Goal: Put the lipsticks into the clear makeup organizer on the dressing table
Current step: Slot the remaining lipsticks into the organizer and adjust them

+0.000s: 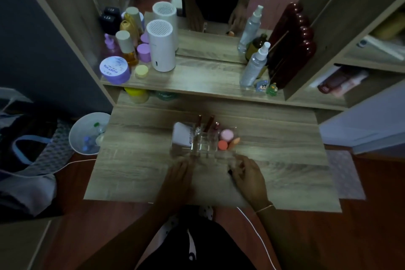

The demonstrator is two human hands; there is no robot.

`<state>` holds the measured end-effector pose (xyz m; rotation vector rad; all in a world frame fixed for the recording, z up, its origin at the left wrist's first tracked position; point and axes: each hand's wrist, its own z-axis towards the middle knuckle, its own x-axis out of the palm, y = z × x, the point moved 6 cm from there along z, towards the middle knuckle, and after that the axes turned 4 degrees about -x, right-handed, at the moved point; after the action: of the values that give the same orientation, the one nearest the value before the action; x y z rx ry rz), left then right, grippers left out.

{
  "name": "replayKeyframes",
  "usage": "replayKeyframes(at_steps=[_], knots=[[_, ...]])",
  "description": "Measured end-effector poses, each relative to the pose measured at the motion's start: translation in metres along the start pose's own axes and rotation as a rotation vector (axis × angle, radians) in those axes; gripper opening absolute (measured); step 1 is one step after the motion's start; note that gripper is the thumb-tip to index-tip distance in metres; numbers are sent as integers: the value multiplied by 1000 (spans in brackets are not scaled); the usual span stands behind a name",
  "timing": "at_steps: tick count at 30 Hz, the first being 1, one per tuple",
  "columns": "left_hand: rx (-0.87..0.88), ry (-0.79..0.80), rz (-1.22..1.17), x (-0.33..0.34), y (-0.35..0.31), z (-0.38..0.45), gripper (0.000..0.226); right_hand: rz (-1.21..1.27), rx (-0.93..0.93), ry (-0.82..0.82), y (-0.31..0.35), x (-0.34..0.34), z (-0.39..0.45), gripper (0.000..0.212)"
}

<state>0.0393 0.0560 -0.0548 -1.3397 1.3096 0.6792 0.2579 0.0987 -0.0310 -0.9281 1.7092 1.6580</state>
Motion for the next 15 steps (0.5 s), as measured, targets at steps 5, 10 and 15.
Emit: replayKeyframes(at_steps=[5, 10, 15], knots=[[-24, 15, 105, 1, 19, -4, 69, -82, 101, 100, -15, 24, -18, 54], [0, 30, 108, 9, 27, -6, 71, -21, 104, 79, -3, 30, -12, 35], [39, 24, 75, 11, 34, -6, 75, 69, 58, -10, 15, 29, -8, 33]])
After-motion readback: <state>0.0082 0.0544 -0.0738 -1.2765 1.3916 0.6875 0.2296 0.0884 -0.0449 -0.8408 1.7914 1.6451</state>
